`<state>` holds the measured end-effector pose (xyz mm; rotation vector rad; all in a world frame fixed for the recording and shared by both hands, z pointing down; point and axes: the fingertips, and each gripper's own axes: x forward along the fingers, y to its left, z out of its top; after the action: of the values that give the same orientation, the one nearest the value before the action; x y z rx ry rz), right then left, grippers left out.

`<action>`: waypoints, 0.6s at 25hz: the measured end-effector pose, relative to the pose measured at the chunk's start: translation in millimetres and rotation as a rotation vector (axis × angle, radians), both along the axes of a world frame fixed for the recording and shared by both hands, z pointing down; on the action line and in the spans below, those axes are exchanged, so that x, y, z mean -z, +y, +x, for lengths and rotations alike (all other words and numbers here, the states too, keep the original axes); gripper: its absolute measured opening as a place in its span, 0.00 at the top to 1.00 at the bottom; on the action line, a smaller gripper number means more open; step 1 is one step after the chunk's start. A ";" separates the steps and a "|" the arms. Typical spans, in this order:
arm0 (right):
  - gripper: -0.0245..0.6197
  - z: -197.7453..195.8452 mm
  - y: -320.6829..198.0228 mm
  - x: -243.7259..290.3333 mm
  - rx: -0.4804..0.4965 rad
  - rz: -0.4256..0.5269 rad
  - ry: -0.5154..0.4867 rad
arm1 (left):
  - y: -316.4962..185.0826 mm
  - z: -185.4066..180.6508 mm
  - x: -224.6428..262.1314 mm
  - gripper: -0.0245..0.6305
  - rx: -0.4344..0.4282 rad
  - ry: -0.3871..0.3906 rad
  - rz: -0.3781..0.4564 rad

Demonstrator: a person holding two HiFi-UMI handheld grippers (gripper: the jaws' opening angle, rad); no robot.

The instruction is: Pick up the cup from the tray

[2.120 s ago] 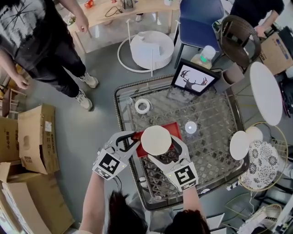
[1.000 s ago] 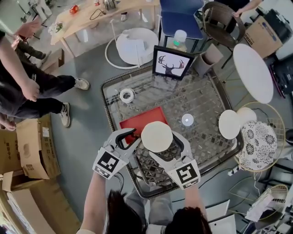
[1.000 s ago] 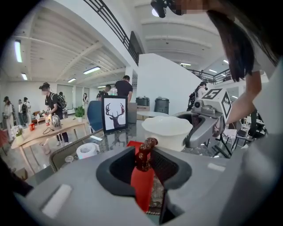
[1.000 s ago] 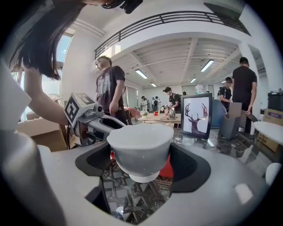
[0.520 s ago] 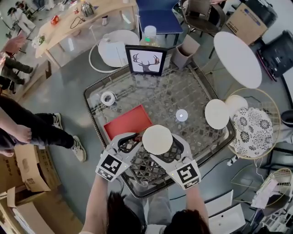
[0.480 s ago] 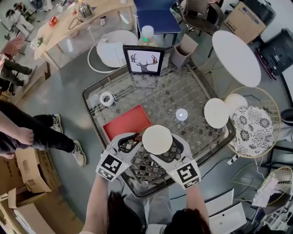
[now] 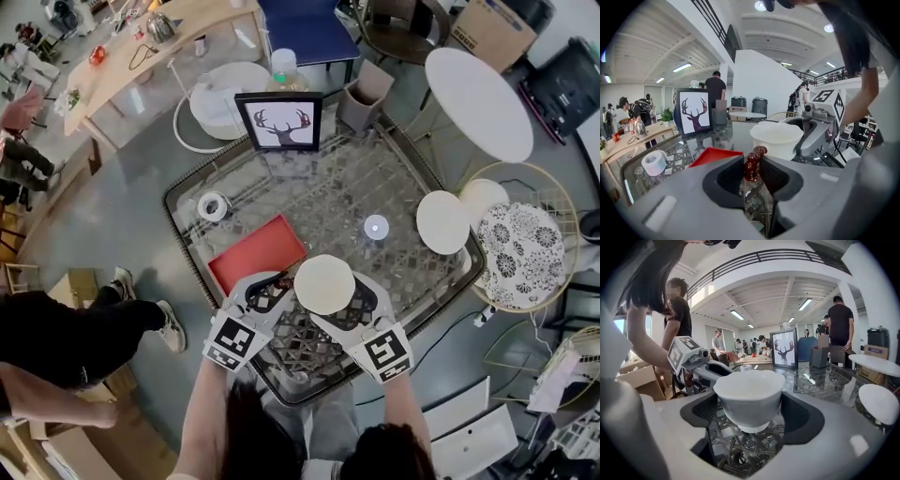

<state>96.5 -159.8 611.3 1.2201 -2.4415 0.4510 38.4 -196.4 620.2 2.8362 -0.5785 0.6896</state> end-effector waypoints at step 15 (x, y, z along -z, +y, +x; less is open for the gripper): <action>0.20 9.9 10.8 18.3 -0.137 0.012 -0.136 | 6.3 -14.5 -1.8 0.80 0.073 -0.045 0.046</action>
<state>106.4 -149.0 593.0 1.4103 -2.4852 0.5762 24.0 -190.1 622.0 2.8322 -0.7103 0.7376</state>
